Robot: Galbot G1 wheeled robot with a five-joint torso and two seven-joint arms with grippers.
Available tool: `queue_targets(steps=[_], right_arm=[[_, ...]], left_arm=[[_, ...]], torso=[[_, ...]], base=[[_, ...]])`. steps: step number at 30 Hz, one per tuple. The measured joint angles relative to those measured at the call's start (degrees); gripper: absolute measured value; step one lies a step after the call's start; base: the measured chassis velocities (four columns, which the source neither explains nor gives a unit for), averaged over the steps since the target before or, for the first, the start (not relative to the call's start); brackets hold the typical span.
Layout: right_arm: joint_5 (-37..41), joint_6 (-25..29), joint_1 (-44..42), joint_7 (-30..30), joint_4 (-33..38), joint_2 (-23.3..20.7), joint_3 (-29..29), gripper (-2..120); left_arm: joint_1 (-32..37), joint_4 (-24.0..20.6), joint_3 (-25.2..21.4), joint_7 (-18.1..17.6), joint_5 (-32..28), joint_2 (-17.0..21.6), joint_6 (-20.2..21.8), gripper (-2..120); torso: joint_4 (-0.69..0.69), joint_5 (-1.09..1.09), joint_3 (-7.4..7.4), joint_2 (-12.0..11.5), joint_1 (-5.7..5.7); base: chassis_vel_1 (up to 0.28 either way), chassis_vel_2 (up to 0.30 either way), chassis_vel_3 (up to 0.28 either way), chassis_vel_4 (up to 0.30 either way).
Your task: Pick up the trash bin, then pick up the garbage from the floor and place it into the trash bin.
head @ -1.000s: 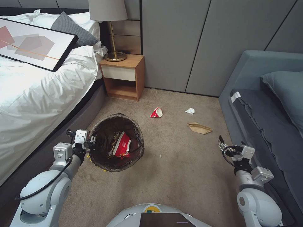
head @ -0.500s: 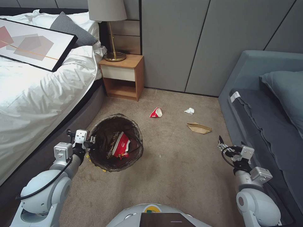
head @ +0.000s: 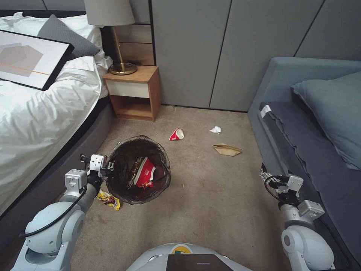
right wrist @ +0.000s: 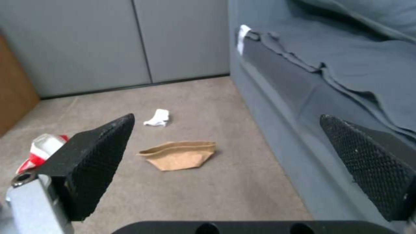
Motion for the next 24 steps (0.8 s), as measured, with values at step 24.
queue_targets(steps=[24], right_arm=[[0.1,1.1,1.3,0.1,-1.8,0.1,-0.1,100]], left_arm=[[0.2,0.4,-0.3,0.7,-0.3,-0.3,0.0,0]], torso=[[0.02,0.00,0.00,0.0,0.00]], base=[[-0.006,-0.004,-0.007,-0.005]])
